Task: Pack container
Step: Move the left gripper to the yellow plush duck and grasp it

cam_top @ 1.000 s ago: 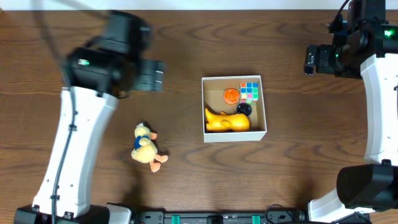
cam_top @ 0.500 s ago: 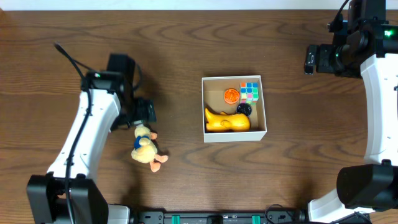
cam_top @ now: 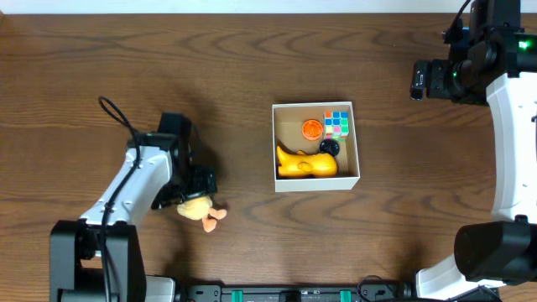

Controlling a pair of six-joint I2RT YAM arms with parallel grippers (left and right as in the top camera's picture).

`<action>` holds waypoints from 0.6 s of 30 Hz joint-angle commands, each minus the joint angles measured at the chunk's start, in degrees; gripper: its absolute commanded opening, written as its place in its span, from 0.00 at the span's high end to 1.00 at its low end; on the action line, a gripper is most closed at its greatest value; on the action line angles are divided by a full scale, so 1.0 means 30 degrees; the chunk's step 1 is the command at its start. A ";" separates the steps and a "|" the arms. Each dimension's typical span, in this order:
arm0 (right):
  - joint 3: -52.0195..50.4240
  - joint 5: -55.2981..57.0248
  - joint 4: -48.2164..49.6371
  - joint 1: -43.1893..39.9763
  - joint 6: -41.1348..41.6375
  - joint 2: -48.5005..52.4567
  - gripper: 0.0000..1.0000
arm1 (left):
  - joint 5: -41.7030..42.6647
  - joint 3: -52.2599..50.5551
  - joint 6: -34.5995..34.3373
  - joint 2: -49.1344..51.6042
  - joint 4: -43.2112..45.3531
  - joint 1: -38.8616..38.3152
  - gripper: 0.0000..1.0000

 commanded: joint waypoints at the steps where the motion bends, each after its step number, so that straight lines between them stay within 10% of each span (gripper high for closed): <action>1: -0.0160 -0.0124 -0.0022 -0.0102 -0.0226 0.0022 0.01 | 0.0051 -0.0772 -0.0175 0.0087 0.0459 0.0007 0.01; 12: -0.0160 -0.0124 -0.0029 -0.0102 -0.0226 0.0022 0.01 | 0.0058 -0.0743 -0.0175 0.0087 0.0976 0.0007 0.78; 18: -0.0160 -0.0124 -0.0022 -0.0102 -0.0226 0.0022 0.01 | 0.0058 0.1530 0.0219 -0.0109 0.0342 -0.0051 0.92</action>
